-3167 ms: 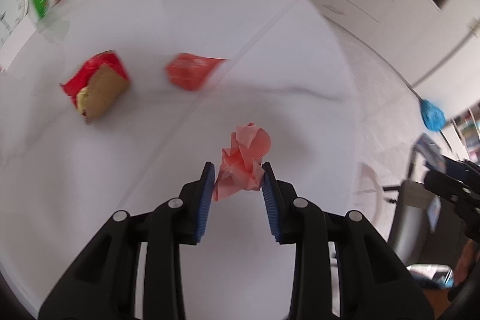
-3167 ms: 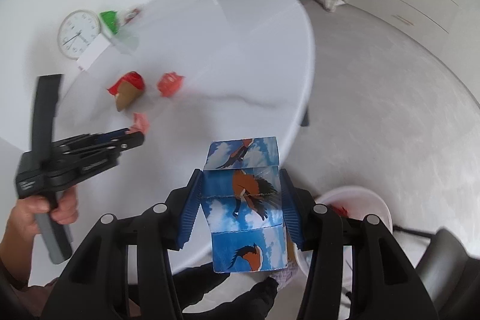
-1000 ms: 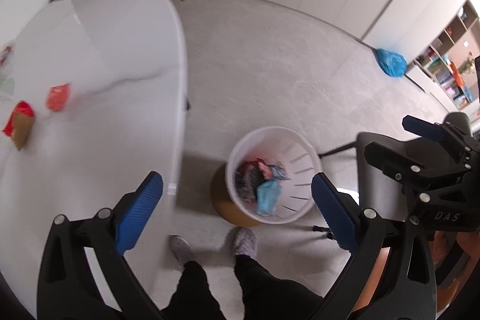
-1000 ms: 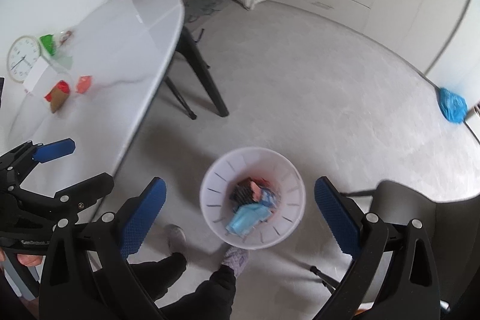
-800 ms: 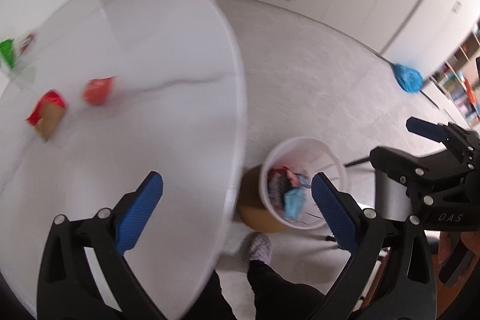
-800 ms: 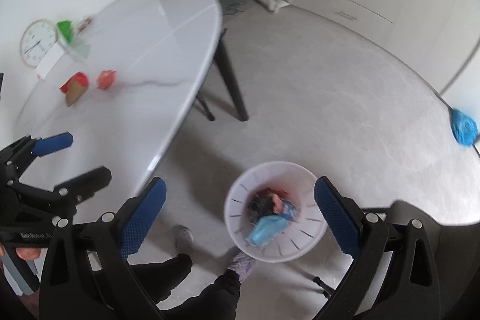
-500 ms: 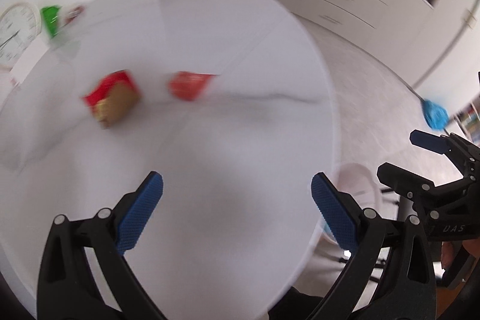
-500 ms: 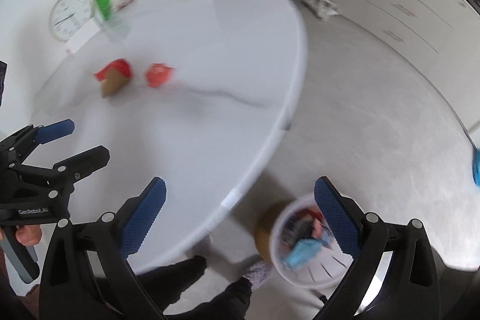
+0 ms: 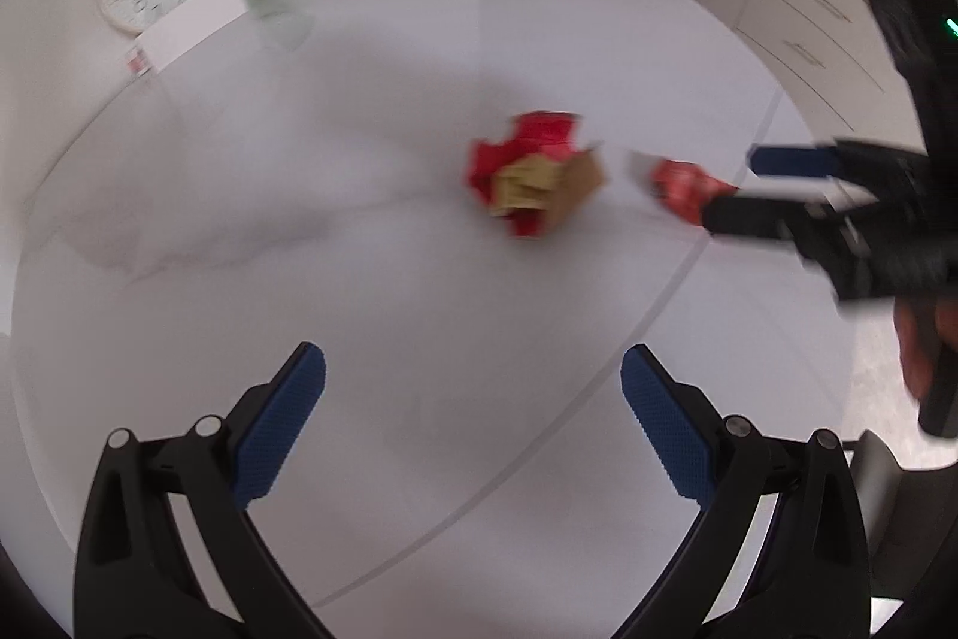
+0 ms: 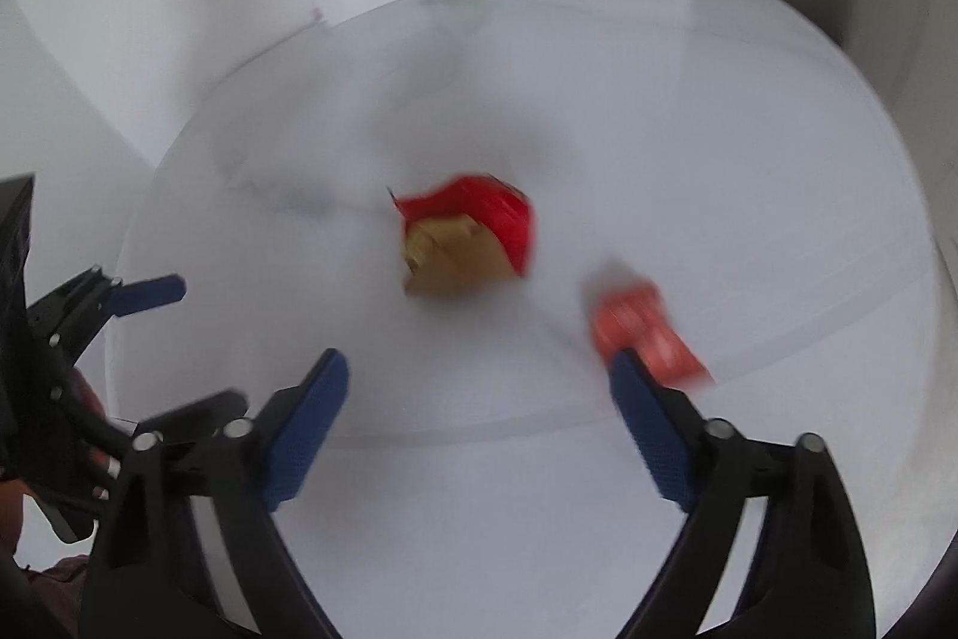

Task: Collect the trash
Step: 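Return to the table and grasp the red-brown paper bag with the right tool, then lift the paper bag with the right tool while the left reaches toward it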

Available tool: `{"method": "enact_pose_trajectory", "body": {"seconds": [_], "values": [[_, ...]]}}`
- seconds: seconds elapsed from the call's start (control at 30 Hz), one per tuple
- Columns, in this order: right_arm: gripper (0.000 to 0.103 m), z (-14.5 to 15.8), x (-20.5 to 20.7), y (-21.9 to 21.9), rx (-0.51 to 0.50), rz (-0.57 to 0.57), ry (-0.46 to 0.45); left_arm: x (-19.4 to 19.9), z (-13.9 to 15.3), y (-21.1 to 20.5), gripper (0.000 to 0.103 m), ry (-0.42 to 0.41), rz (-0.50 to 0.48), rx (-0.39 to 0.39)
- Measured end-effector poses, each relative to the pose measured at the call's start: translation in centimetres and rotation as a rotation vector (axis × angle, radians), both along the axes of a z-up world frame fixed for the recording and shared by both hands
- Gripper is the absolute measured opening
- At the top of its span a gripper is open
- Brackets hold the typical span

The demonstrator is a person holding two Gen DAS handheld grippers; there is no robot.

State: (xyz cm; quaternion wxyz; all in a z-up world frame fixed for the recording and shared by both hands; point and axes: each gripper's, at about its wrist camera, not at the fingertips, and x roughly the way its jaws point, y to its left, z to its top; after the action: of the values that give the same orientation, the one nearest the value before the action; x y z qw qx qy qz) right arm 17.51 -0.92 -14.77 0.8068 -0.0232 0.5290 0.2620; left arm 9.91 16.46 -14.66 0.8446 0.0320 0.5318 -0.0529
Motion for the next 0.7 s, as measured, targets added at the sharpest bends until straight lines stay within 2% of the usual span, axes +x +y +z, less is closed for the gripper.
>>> {"method": "enact_pose_trajectory", "body": {"seconds": [0.13,0.23,0.3,0.37,0.53,0.7], "values": [[0.067,-0.8,4.3,2.9,0.017,0.023,0.054,0.6,-0.9,3.0,0.095,0.018,0.059,-0.012],[0.058,-1.7,6.7,5.4,-0.033,0.063,0.097,0.9,-1.6,4.5,0.095,0.031,0.093,-0.036],[0.045,-2.6,7.8,6.8,-0.077,0.084,0.137,1.0,-2.0,5.1,0.095,0.036,0.108,-0.048],[0.036,-3.7,8.8,8.3,-0.106,0.113,0.191,1.0,-2.2,5.6,0.095,0.04,0.118,-0.058],[0.035,-5.9,9.6,10.7,-0.24,0.157,0.254,0.8,-2.8,6.3,0.095,0.055,0.142,-0.091],[0.035,-6.3,9.2,11.2,-0.278,0.151,0.278,1.0,-3.3,6.2,0.095,0.066,0.132,-0.11]]}}
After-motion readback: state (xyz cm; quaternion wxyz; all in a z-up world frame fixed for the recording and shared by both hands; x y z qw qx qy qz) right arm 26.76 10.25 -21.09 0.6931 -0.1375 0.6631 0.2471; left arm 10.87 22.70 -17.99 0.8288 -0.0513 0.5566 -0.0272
